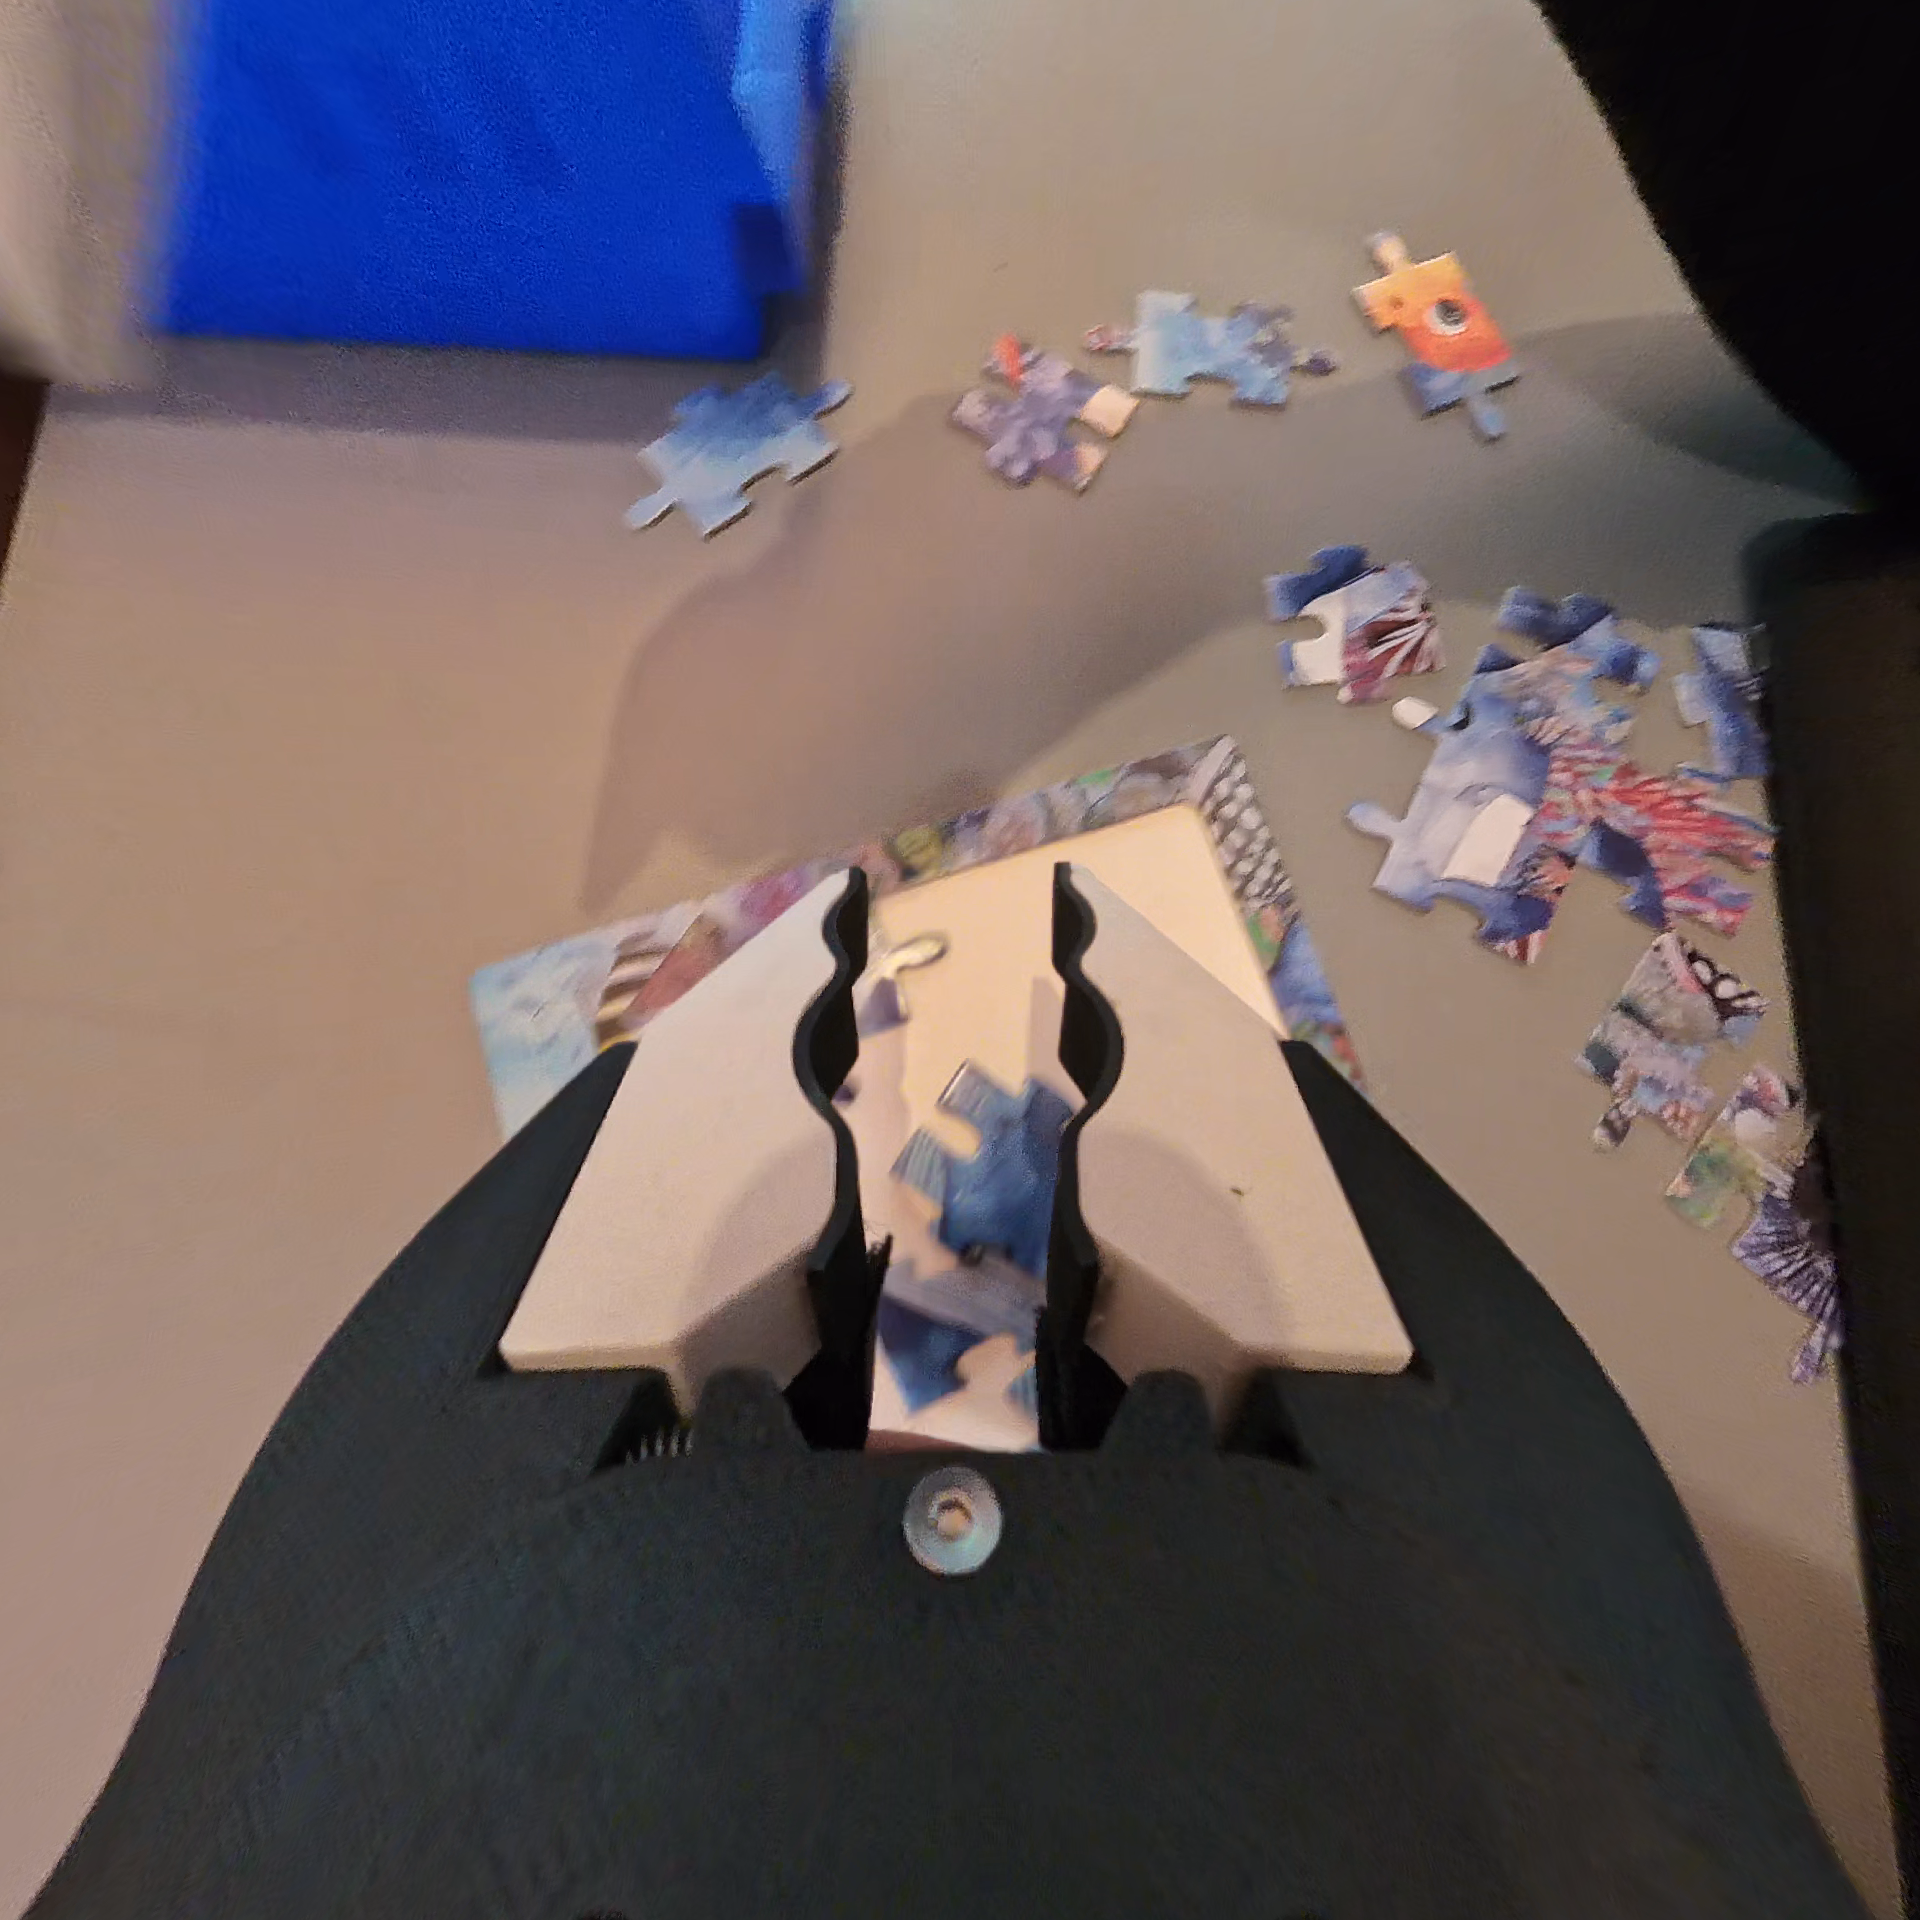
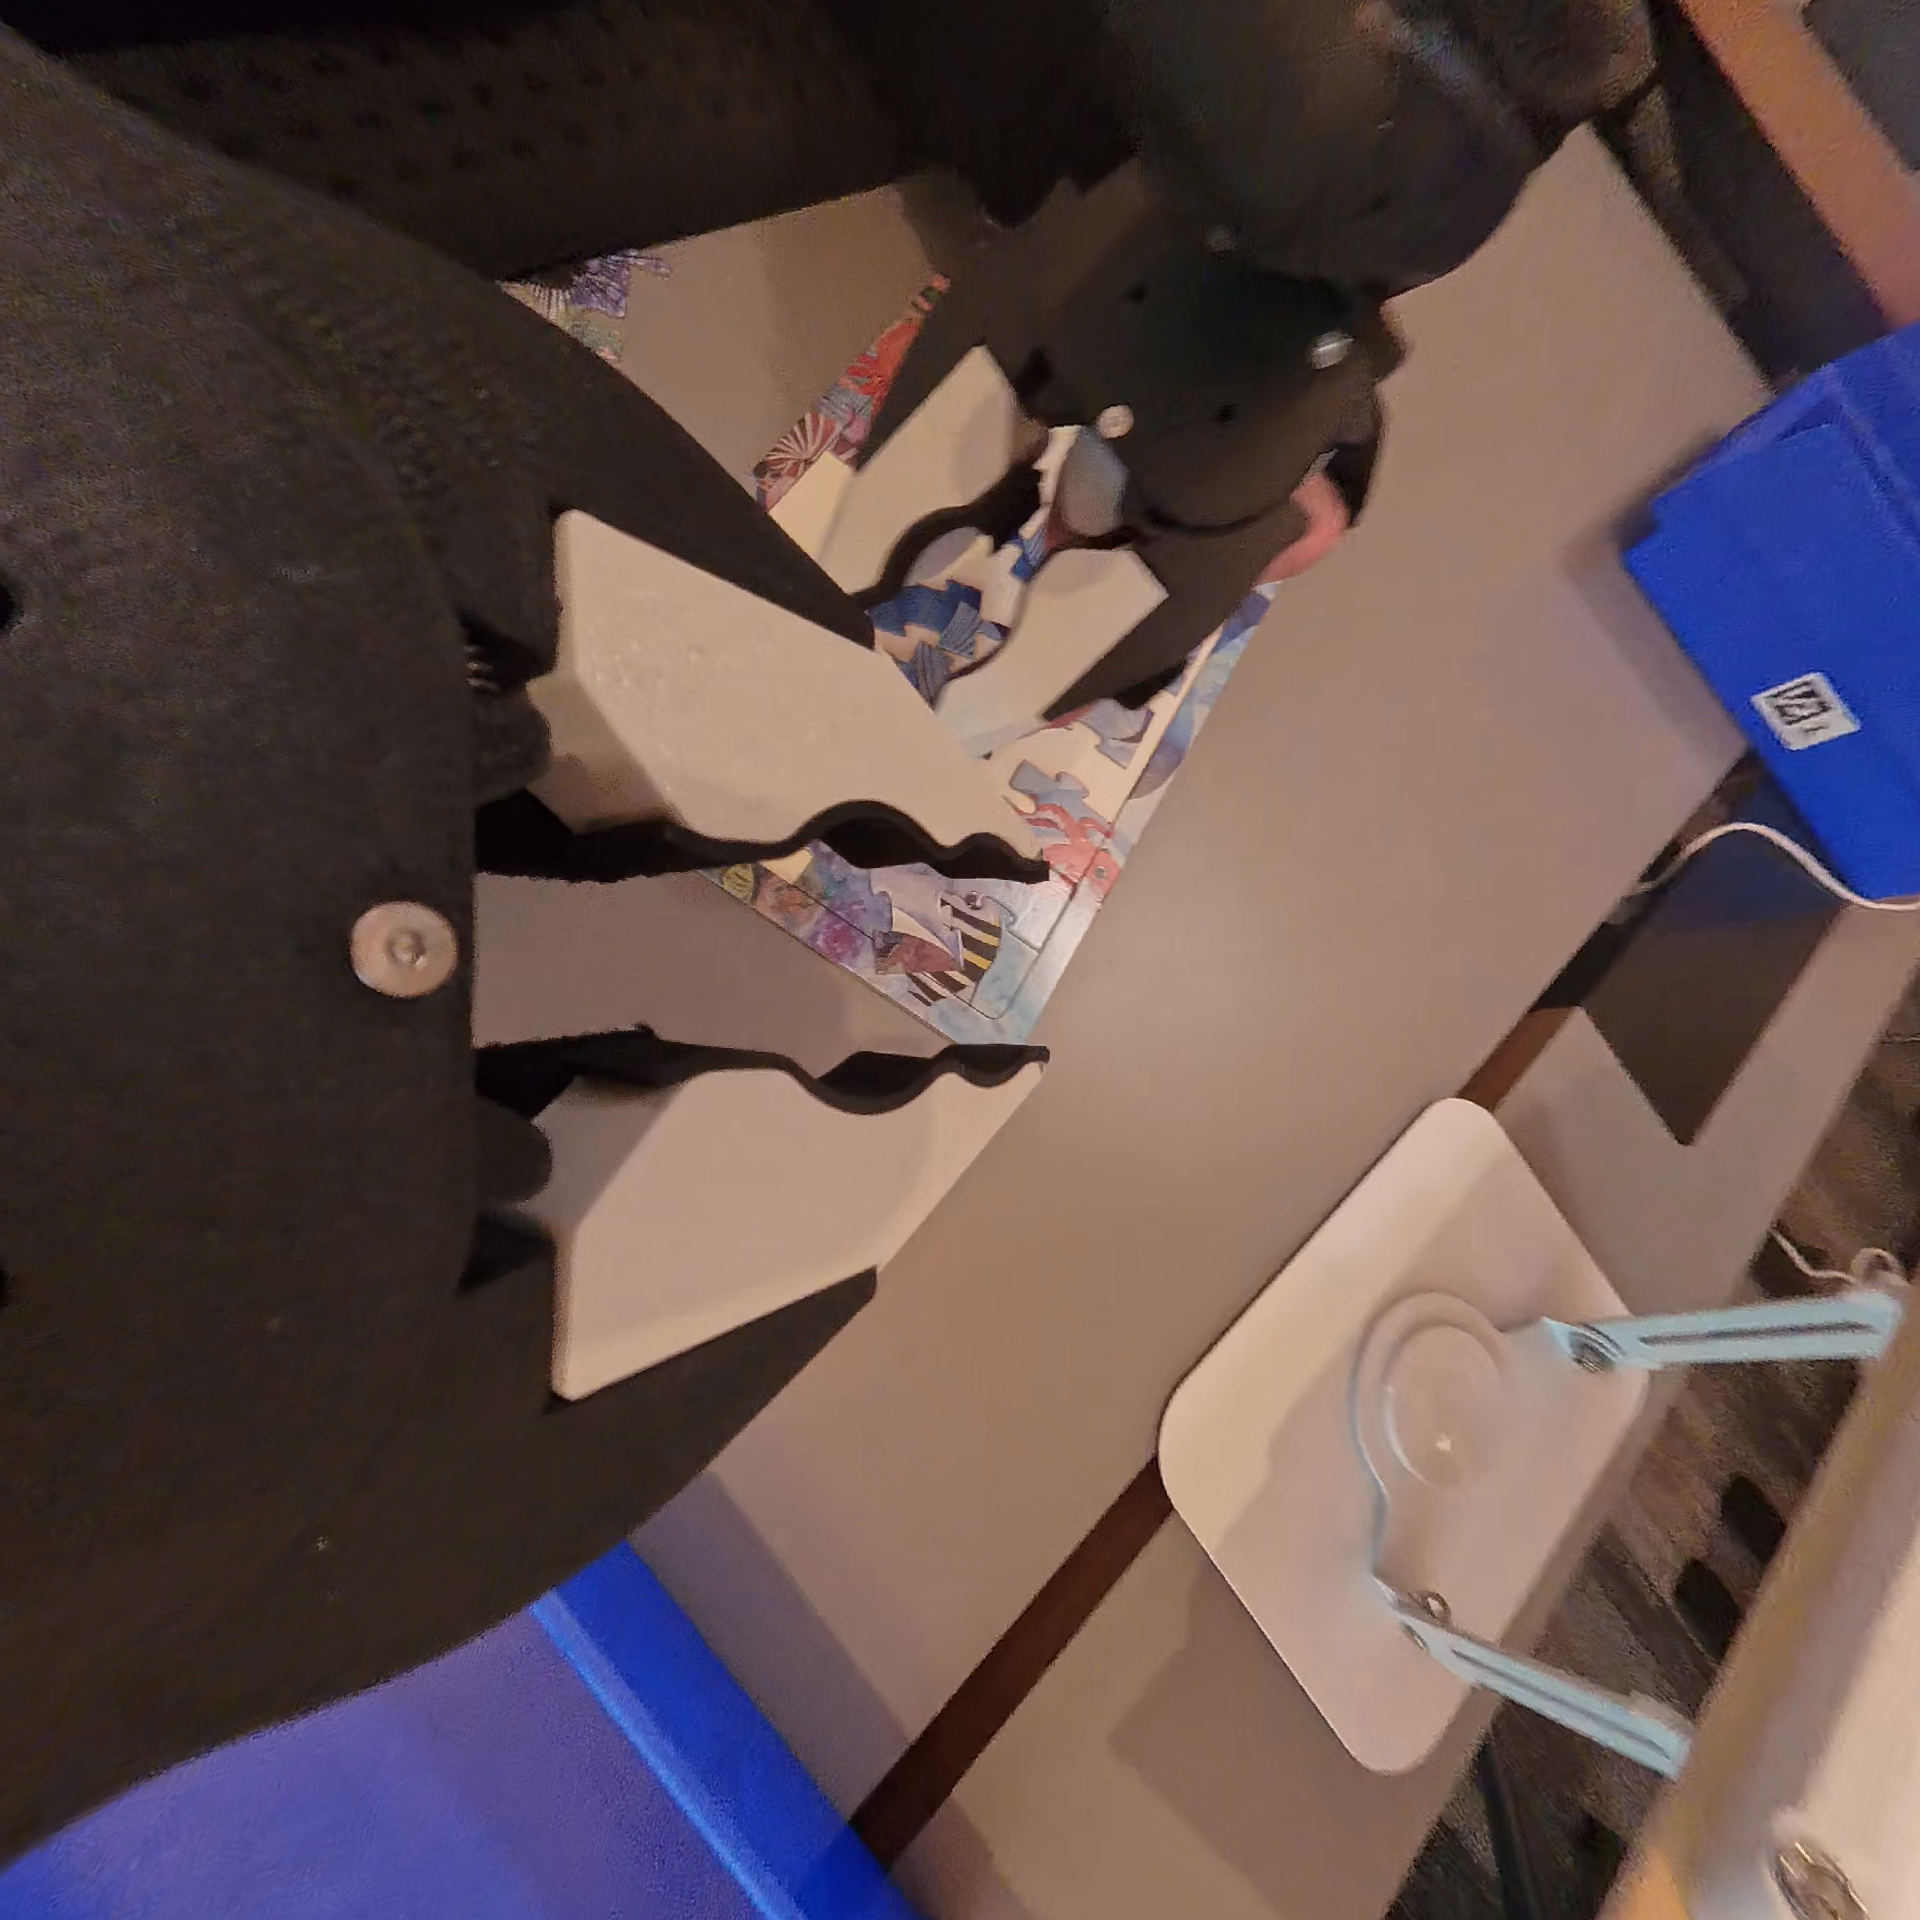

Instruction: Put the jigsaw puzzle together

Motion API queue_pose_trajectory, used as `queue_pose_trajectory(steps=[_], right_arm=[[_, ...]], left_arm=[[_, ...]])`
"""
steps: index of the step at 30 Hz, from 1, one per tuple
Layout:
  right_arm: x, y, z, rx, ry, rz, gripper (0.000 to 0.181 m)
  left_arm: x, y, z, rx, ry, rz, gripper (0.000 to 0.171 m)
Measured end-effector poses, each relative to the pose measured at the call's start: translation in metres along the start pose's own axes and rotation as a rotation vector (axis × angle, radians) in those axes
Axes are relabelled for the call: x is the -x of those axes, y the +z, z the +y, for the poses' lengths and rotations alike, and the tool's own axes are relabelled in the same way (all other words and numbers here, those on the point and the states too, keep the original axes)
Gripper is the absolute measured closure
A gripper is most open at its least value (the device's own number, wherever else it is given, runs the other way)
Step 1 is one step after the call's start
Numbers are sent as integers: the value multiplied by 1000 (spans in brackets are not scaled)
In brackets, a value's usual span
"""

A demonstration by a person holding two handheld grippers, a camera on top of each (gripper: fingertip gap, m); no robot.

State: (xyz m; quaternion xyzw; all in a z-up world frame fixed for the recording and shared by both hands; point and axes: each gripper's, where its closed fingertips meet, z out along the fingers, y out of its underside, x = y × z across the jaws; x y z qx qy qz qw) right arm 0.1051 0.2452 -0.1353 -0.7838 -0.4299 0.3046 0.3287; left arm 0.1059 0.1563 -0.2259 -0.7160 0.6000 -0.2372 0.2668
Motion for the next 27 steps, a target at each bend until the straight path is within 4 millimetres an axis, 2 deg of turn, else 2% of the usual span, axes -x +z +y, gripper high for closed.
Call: queue_pose_trajectory(steps=[6, 9, 13, 17, 20, 27], right_arm=[[-1, -30, -22, -129, -6, 35, 155], [0, -34, -24, -139, -13, 39, 155], [1, -34, -26, -149, -19, 42, 155], [3, -36, -29, -160, -29, 42, 155], [4, -35, -29, -157, -35, 43, 156], [4, -35, -27, -151, -40, 43, 157]], left_arm=[[-48, 41, -23, 20, 96, 102, 130], [-77, 62, -31, 28, 117, 170, 121], [-101, 88, -28, 95, 165, 184, 114], [-107, 100, -28, 110, 159, 176, 113], [-104, 108, -20, 161, 185, 136, 113], [-108, 110, -23, 147, 201, 132, 124]])
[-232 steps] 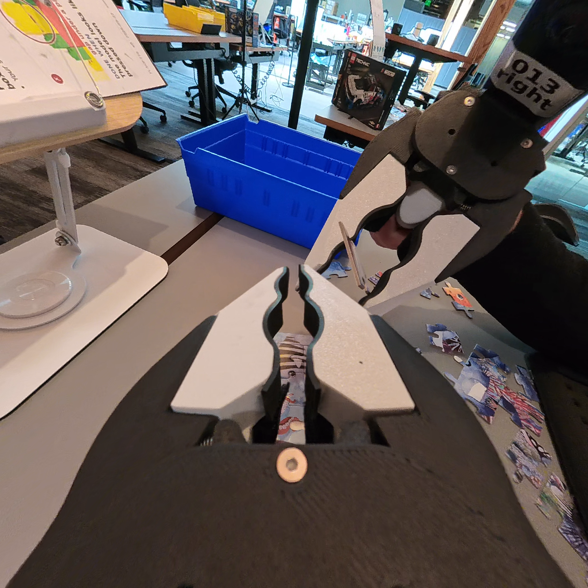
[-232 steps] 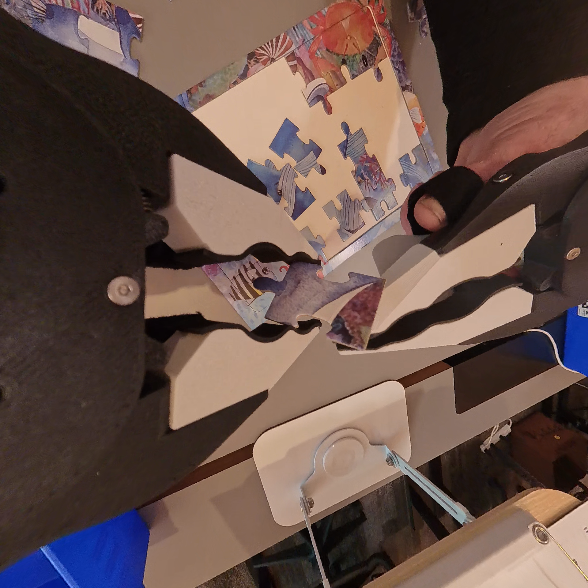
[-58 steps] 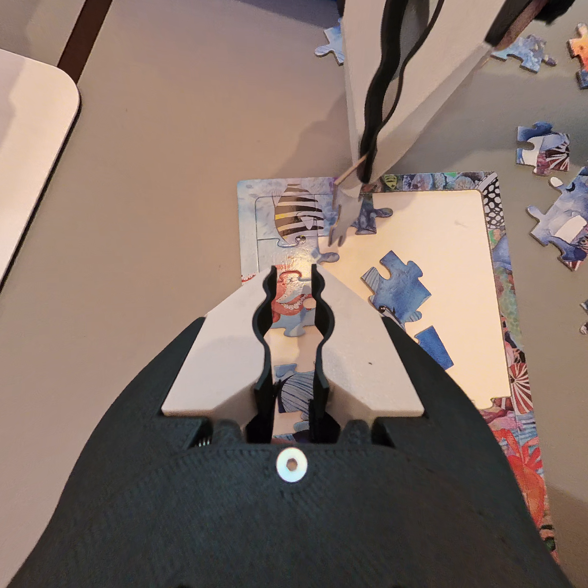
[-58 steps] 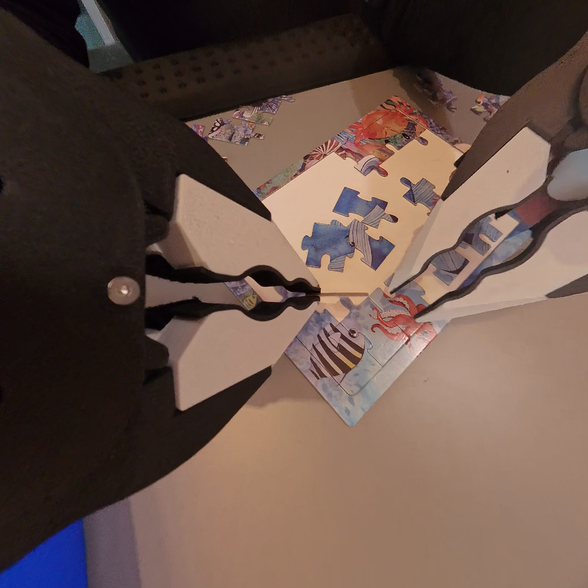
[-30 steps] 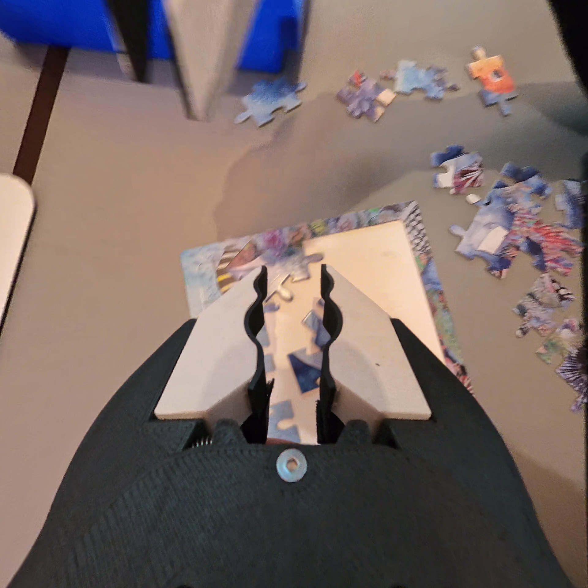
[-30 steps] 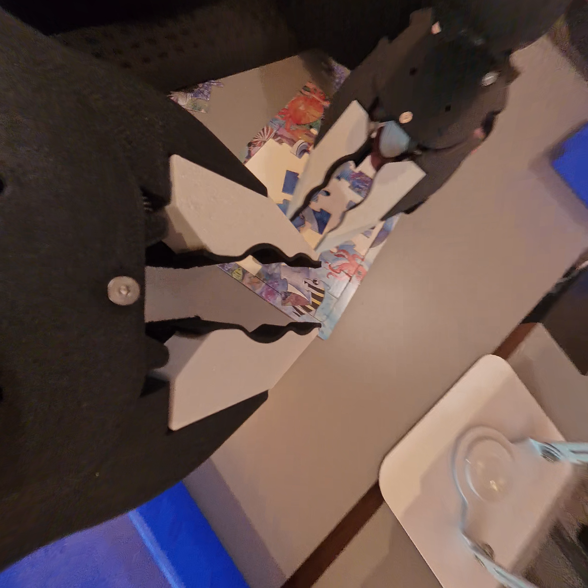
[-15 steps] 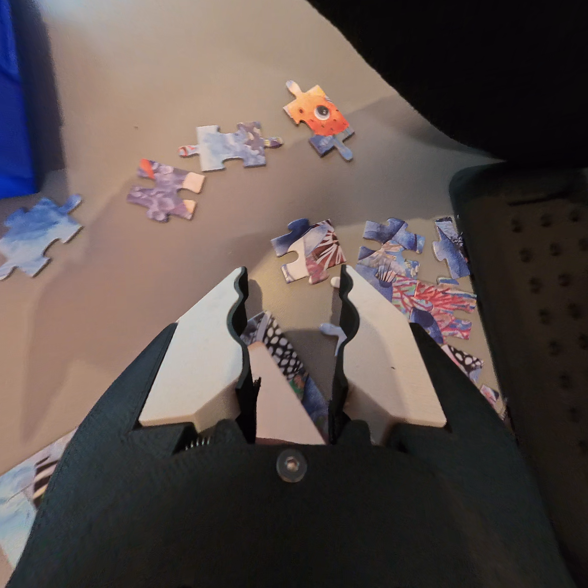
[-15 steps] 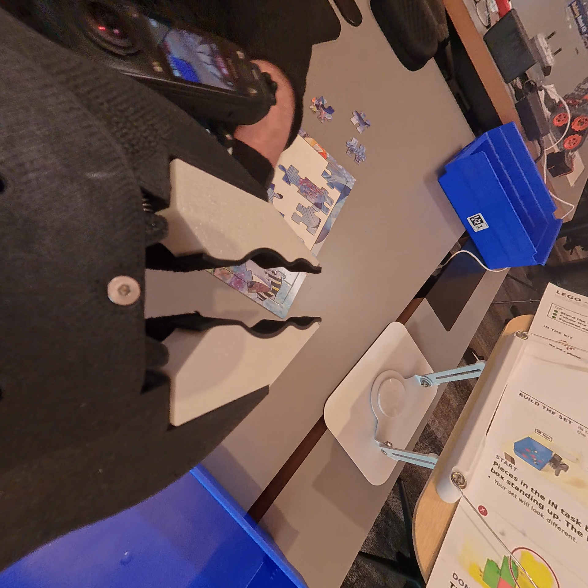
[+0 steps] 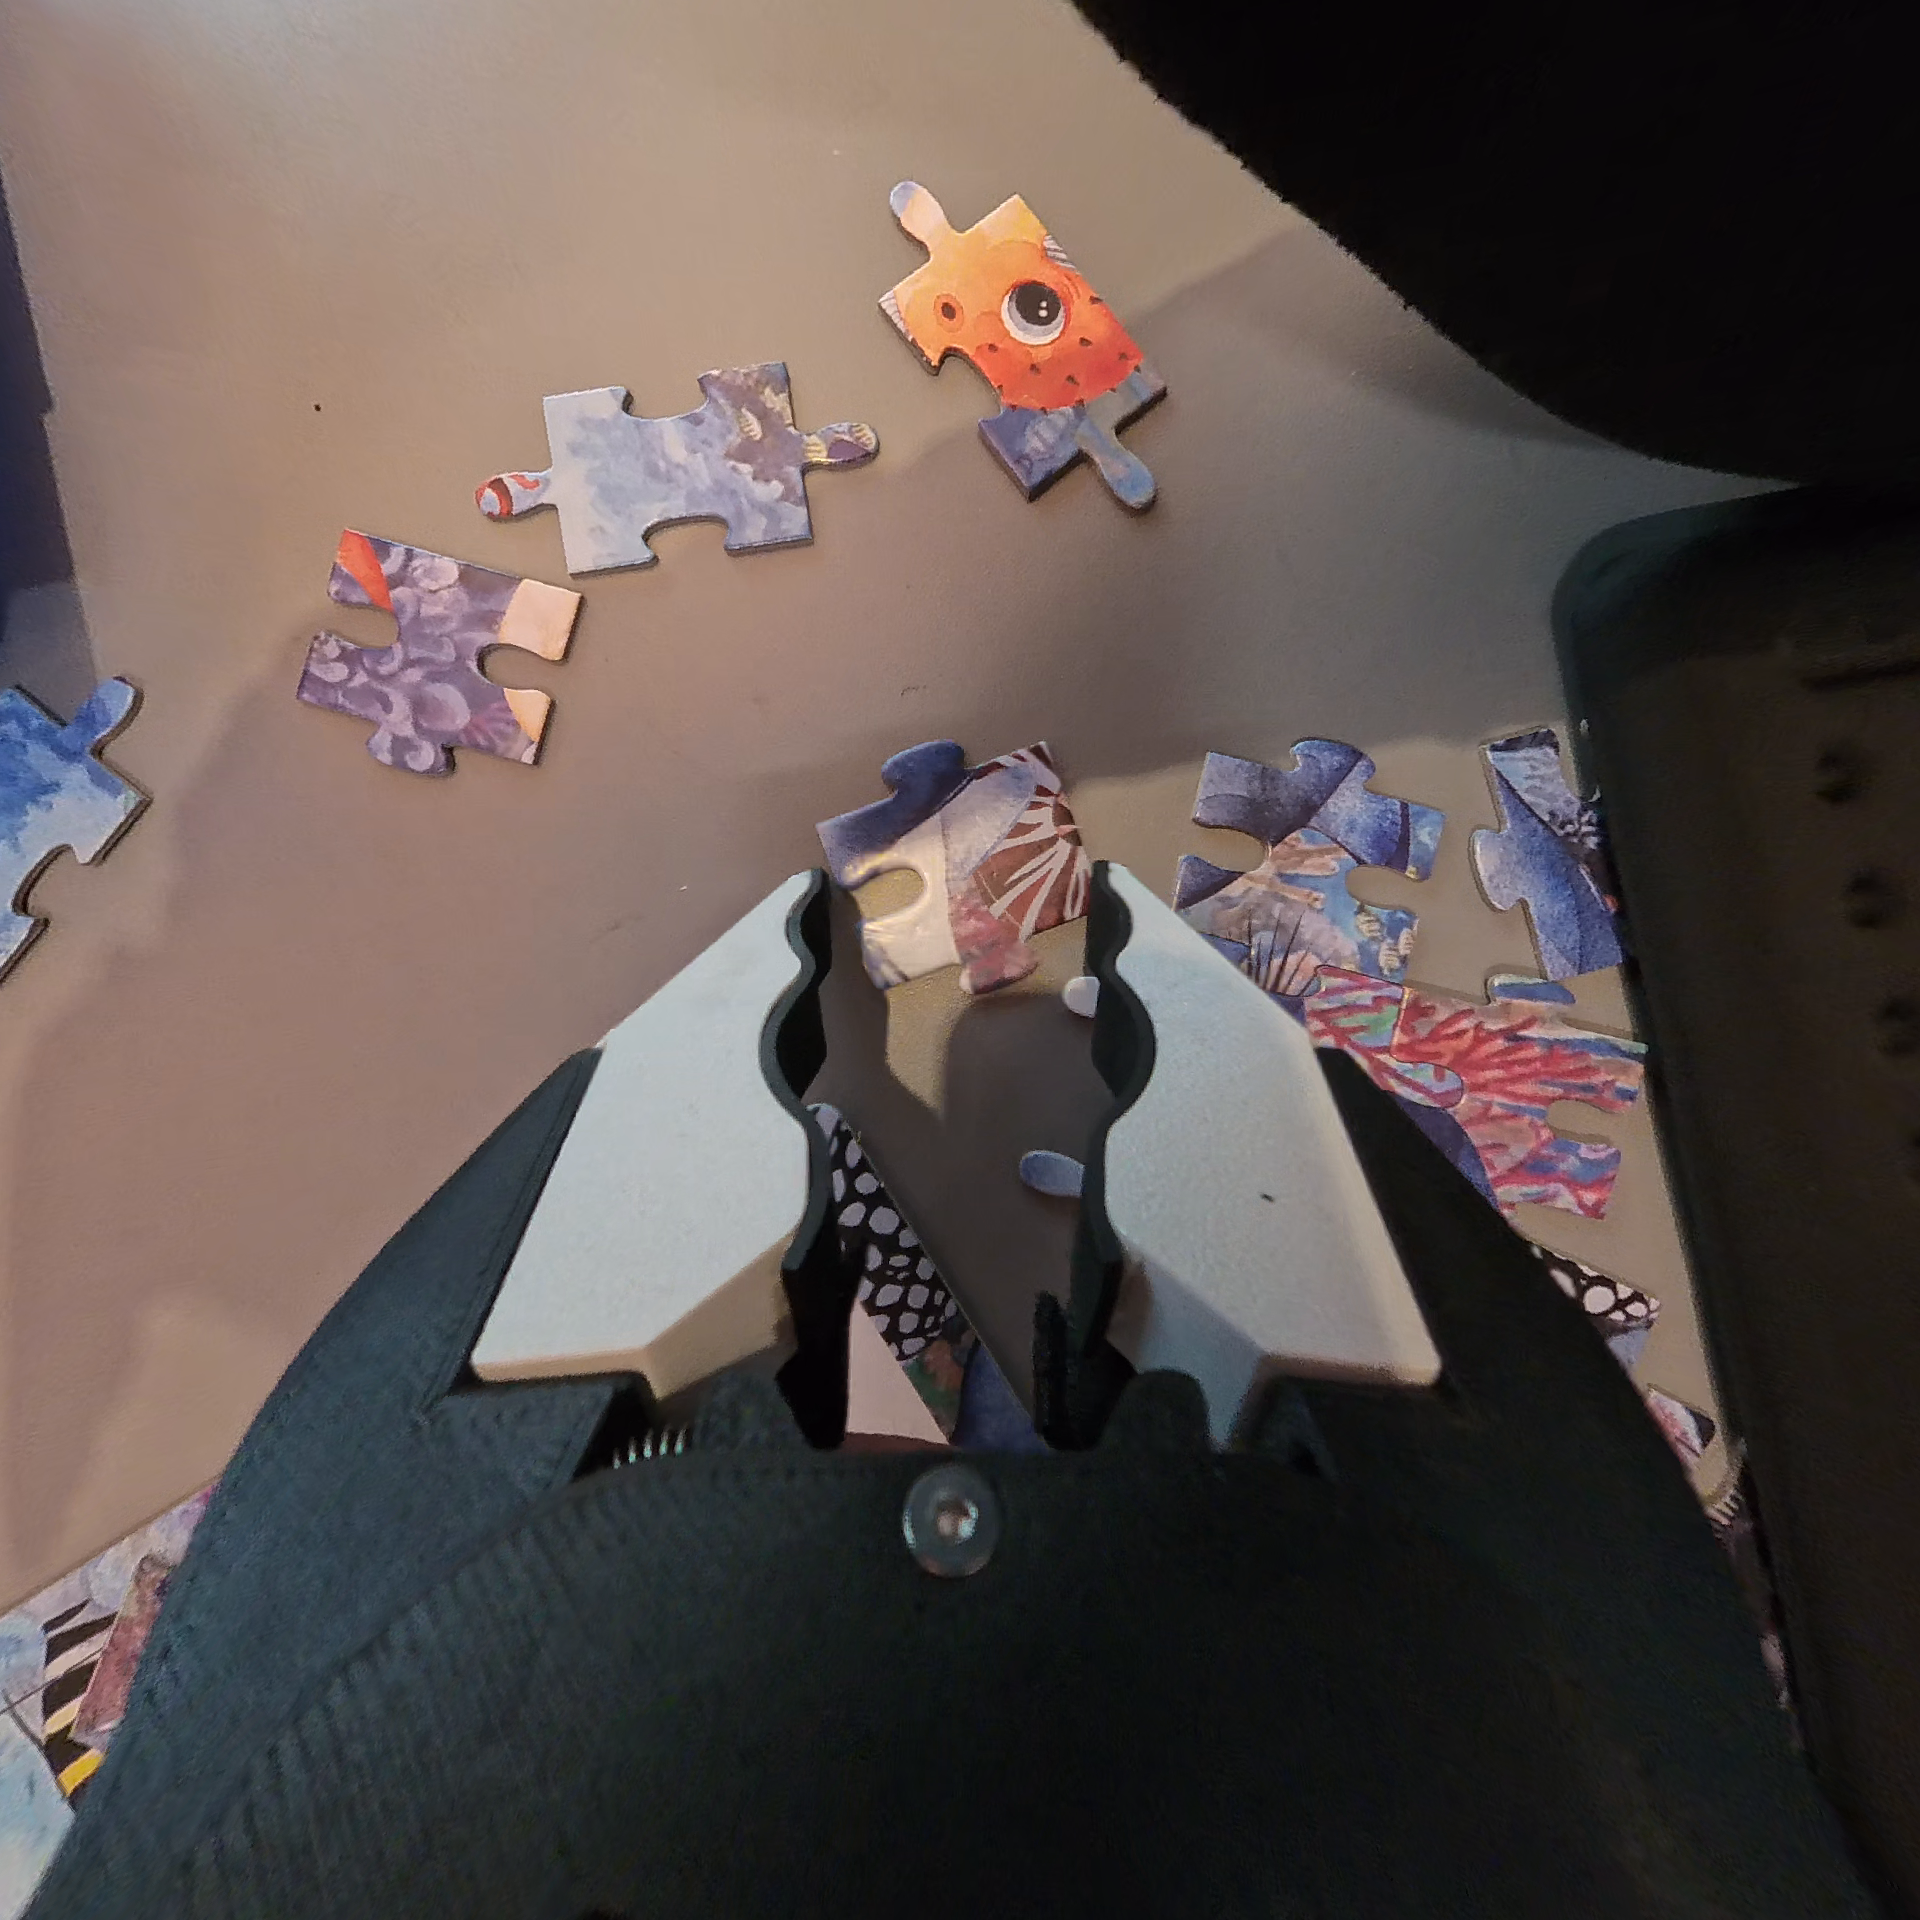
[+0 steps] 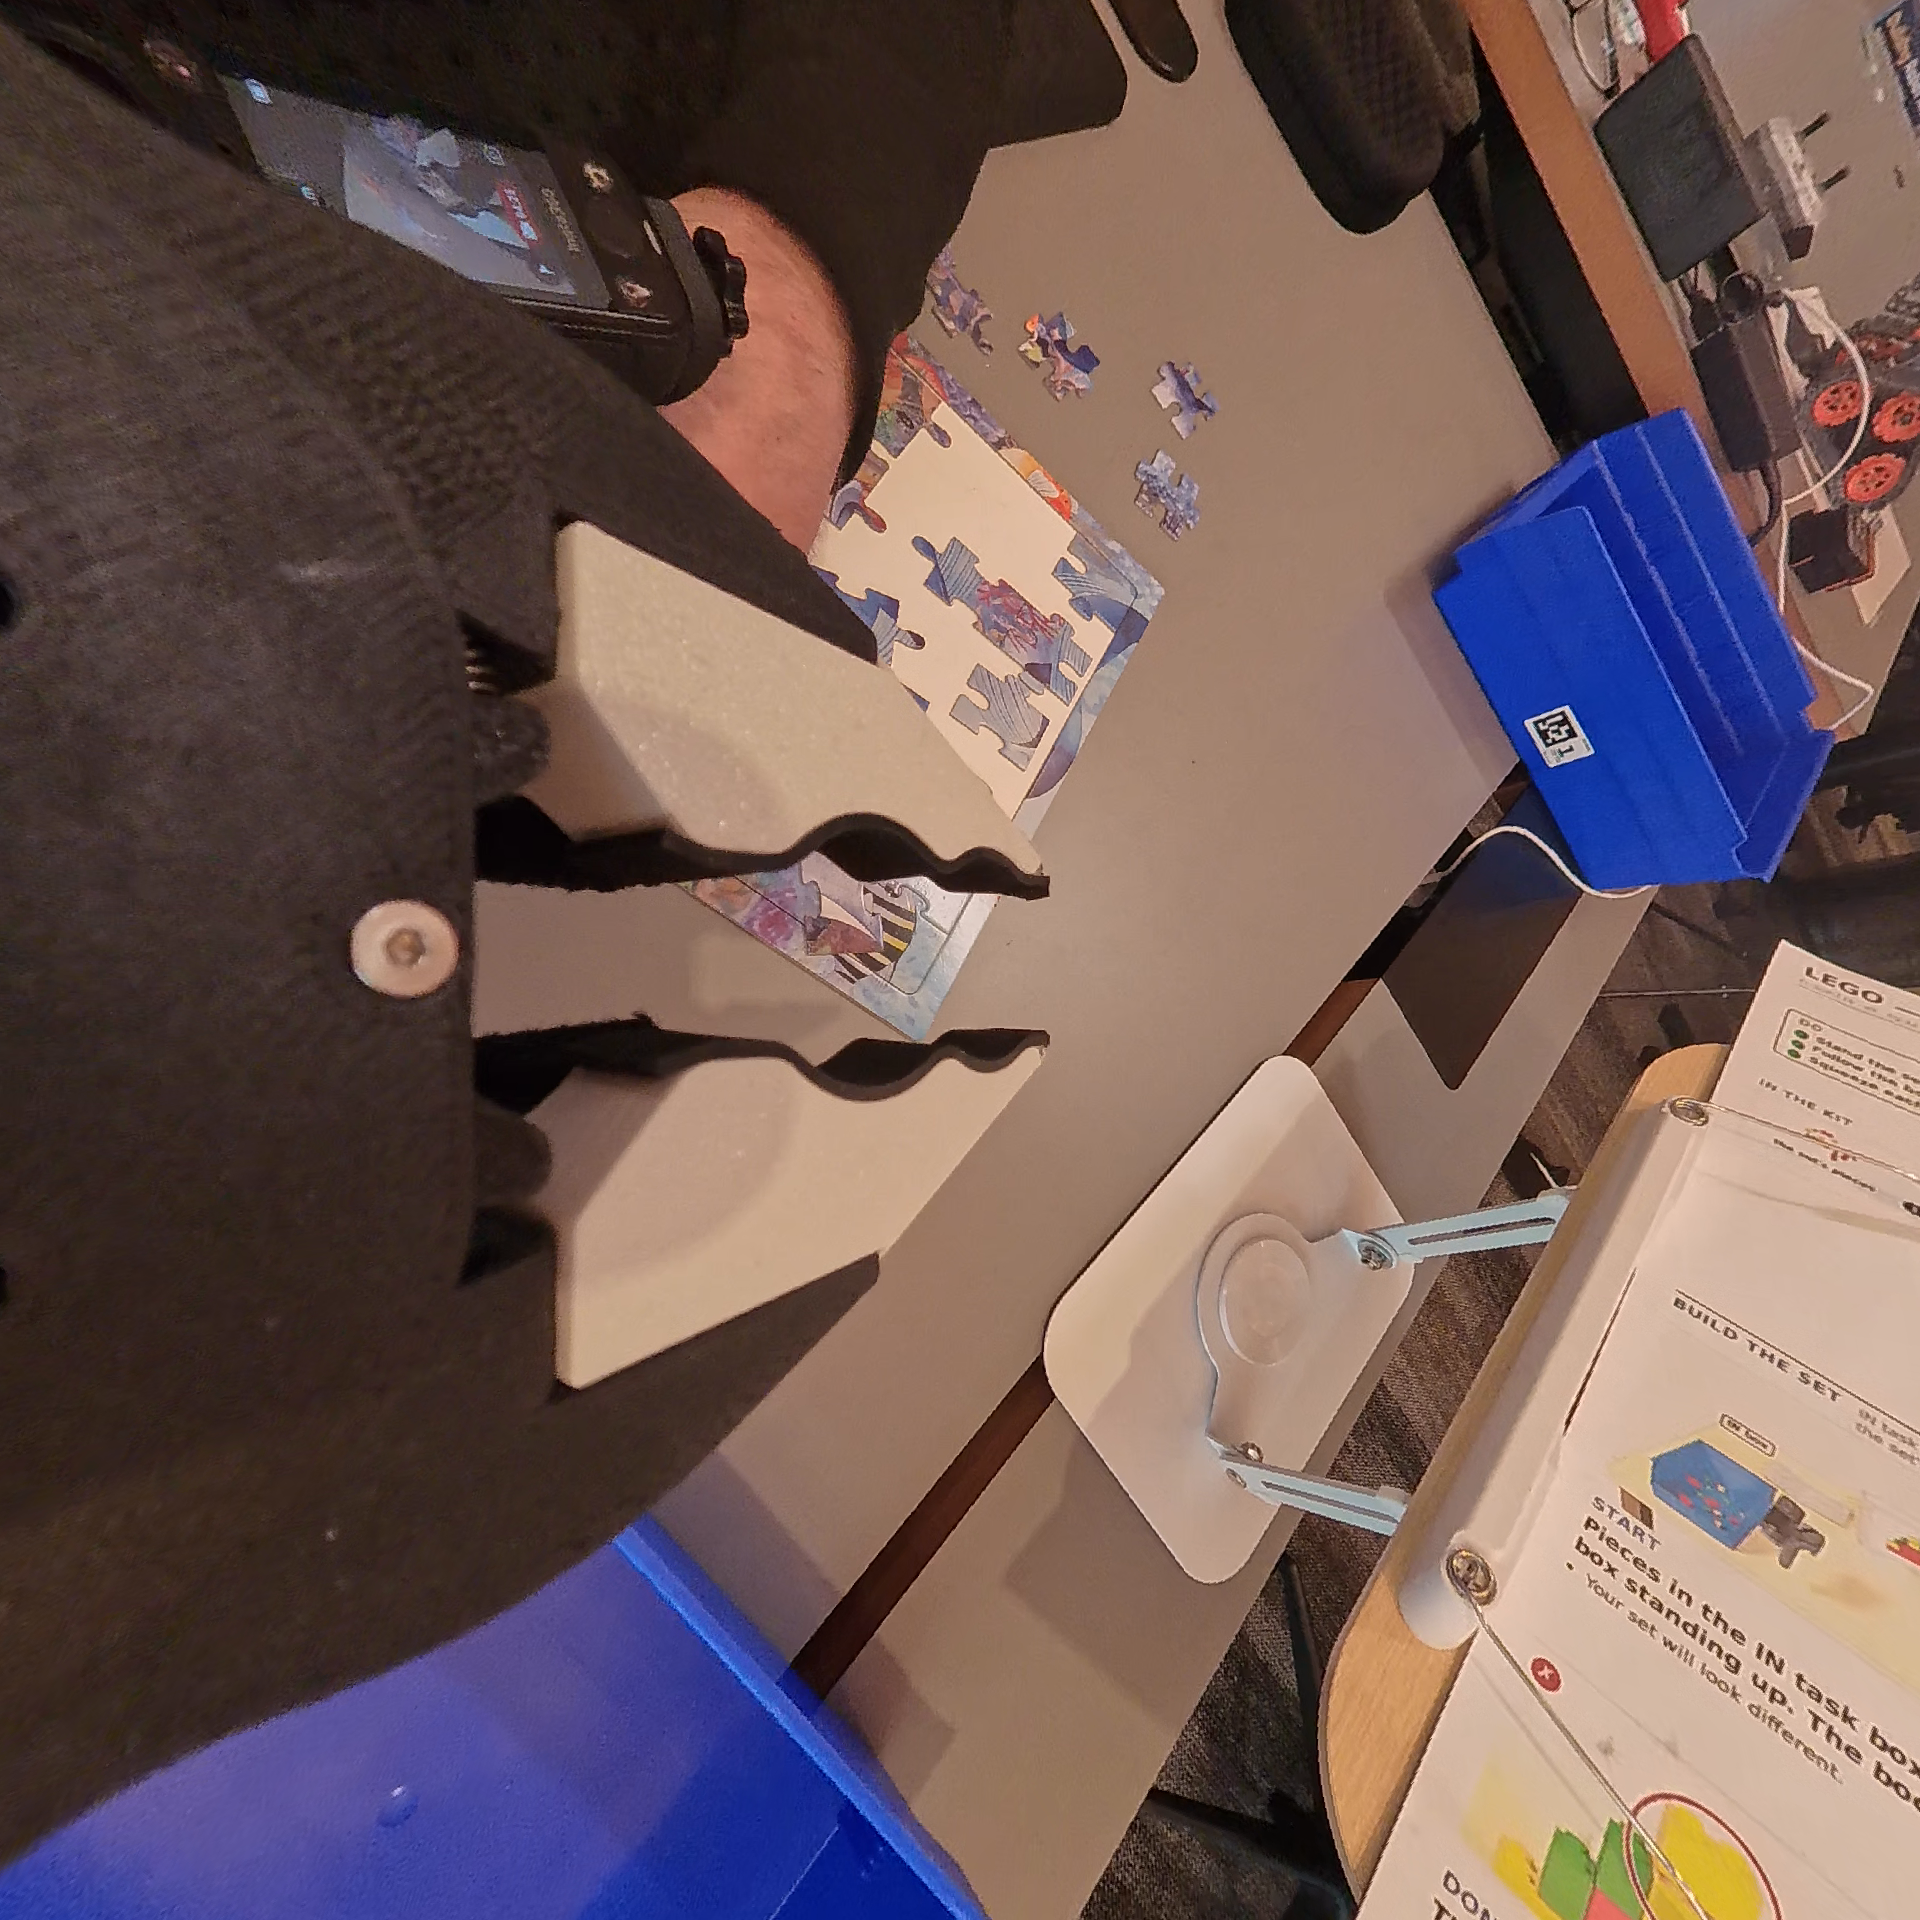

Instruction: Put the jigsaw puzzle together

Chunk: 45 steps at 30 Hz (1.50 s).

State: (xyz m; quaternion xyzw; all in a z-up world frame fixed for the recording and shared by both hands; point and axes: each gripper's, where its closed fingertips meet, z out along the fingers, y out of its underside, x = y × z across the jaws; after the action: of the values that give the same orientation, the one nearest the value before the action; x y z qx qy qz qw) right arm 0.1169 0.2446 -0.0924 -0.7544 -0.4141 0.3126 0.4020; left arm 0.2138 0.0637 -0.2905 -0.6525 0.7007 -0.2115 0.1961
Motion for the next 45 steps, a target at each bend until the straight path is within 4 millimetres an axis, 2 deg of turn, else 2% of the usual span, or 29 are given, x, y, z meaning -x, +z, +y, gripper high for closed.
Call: queue_pose_trajectory(steps=[4, 16, 17, 18, 21, 25, 28, 31, 33, 36, 40, 45], right_arm=[[-2, -1, 1, 4, -1, 7, 158], [-11, 1, 10, 56, -14, 58, 158], [-11, 0, 10, 56, -15, 59, 158], [-11, 0, 9, 54, -15, 60, 158], [-11, -1, 10, 56, -15, 61, 158], [-12, -3, 9, 51, -16, 67, 158], [-11, -7, 5, 35, -18, 70, 158], [-11, -12, 2, 21, -19, 74, 157], [-9, -16, -1, 5, -20, 70, 157], [-4, -28, -9, -25, -30, 67, 156], [4, -53, -25, -102, -49, 76, 157], [15, -75, -40, -182, -68, 67, 158]], left_arm=[[4, -1, 1, 2, 0, -19, 140], [43, -12, 12, 3, -59, -153, 142], [47, -14, 11, -10, -67, -173, 160], [52, -17, 10, -25, -78, -192, 171], [54, -19, 13, -20, -90, -189, 171], [58, -19, 19, -1, -93, -201, 168], [67, -31, 19, -26, -115, -219, 161], [70, -43, 12, -94, -139, -205, 152], [68, -44, 7, -121, -141, -199, 144], [62, -36, -5, -140, -98, -194, 133], [49, -20, -31, -179, -36, -162, 122], [48, 6, -51, -165, 6, -156, 117]])
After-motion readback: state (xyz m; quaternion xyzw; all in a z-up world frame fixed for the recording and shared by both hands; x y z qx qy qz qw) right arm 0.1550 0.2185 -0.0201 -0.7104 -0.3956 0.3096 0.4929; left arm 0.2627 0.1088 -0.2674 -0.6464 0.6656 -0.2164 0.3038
